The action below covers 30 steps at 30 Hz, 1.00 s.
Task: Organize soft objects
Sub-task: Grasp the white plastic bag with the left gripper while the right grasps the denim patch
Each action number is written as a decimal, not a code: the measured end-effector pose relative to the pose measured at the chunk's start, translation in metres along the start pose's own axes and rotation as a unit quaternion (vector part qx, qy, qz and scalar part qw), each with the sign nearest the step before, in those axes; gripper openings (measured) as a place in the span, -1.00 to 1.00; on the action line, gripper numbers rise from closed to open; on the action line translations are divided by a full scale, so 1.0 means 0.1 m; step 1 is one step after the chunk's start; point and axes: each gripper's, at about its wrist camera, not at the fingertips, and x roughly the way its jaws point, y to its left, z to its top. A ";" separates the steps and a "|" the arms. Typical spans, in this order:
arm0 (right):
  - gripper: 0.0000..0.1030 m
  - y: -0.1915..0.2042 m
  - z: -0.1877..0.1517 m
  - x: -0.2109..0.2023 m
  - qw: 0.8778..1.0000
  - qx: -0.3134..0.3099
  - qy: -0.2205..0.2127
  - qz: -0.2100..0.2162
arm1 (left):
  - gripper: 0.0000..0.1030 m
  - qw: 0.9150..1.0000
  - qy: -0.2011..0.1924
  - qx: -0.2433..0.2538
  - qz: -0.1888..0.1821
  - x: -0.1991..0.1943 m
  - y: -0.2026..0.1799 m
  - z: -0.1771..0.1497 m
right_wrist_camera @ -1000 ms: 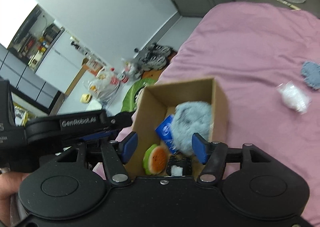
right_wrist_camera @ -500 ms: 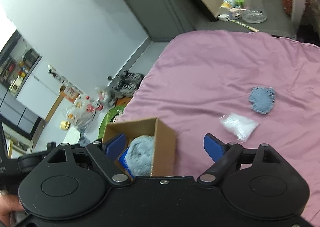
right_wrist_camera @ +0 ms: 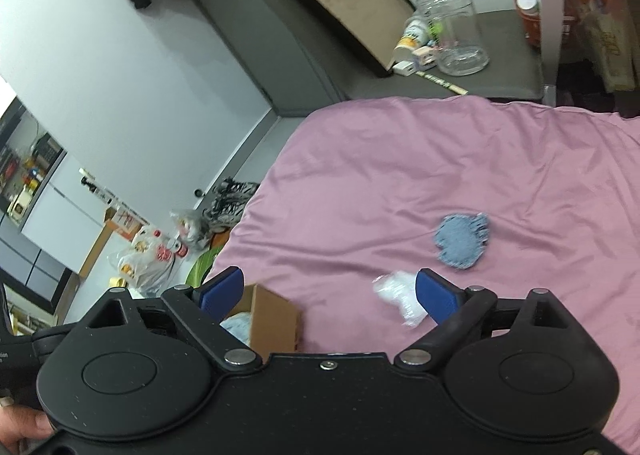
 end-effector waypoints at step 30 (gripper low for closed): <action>0.71 -1.10 0.15 0.51 0.993 0.109 0.022 -0.043 | 0.57 0.998 0.050 -0.036 -0.034 1.01 -0.87 -0.13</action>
